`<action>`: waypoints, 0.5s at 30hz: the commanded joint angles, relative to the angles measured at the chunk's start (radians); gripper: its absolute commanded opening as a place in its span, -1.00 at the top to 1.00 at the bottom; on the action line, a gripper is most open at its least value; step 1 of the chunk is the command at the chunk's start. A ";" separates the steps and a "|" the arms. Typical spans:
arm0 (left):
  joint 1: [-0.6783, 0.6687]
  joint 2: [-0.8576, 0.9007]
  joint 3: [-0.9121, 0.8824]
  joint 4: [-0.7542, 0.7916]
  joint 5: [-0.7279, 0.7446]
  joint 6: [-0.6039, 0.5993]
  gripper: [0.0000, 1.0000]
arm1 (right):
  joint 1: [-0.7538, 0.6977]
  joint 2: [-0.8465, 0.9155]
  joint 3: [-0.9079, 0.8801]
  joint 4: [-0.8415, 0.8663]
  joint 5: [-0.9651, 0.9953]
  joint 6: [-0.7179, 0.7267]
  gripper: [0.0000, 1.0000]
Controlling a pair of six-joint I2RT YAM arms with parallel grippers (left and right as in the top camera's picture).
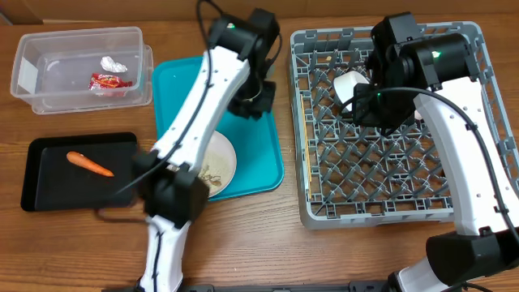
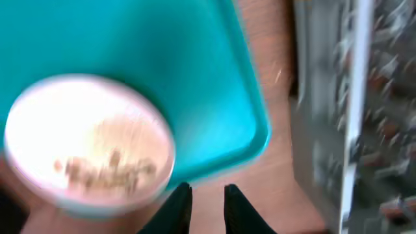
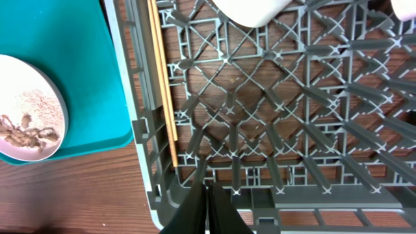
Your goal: Sort waste into correct bins and load items into the dishwasher
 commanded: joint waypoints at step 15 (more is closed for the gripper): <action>-0.047 -0.257 -0.674 0.488 0.179 -0.225 0.91 | -0.282 -0.006 0.005 -0.024 0.089 0.026 0.88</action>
